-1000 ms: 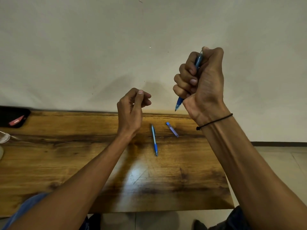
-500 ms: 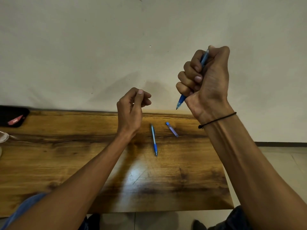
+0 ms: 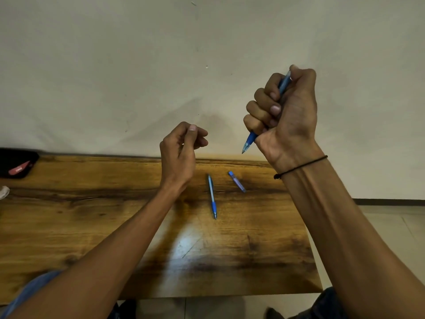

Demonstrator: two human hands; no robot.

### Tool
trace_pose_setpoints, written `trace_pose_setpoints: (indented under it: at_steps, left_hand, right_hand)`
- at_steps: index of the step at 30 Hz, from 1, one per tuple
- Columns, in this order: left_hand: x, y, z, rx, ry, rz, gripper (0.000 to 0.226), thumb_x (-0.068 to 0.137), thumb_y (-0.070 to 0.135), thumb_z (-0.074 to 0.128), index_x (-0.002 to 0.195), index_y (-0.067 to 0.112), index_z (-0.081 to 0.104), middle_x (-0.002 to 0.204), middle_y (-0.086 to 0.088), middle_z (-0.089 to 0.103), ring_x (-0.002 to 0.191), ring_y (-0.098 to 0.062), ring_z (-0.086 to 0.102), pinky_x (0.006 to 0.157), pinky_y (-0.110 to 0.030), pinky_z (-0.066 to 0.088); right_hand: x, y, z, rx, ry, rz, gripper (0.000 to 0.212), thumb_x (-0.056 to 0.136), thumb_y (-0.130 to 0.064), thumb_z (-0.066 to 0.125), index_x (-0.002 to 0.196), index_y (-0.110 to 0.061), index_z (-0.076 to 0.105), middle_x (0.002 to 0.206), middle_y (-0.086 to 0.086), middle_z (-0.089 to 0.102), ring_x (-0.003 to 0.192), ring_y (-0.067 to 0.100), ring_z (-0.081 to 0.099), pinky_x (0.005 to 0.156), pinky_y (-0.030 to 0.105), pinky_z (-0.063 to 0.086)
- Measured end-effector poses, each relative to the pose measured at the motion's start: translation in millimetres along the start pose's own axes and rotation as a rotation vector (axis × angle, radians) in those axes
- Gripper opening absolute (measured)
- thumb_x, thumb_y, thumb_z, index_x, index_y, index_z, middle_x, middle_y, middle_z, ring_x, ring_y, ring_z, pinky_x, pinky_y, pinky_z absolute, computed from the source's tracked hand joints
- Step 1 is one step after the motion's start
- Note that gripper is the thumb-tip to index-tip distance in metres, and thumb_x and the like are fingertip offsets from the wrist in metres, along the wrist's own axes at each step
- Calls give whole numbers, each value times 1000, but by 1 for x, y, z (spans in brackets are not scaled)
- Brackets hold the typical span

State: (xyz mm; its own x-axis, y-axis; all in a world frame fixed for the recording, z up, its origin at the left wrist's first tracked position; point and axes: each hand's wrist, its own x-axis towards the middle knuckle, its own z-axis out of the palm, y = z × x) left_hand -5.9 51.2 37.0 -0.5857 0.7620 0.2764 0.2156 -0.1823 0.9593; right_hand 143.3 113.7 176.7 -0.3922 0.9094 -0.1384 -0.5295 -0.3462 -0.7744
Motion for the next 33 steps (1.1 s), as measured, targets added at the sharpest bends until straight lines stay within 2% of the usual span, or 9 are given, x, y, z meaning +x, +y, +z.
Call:
trace_pose_setpoints:
  at_steps: [33]
  left_hand:
    - [1,-4,-1,3,6,-12,32,111,17,45,97,12,74,84,1,73,81,-13,74,78,-21,59]
  right_hand:
    - [-2,3,2,-12,1,8,53,107,-43,30,60,-17,31,49,-5,20,43,9,13,42,20,14]
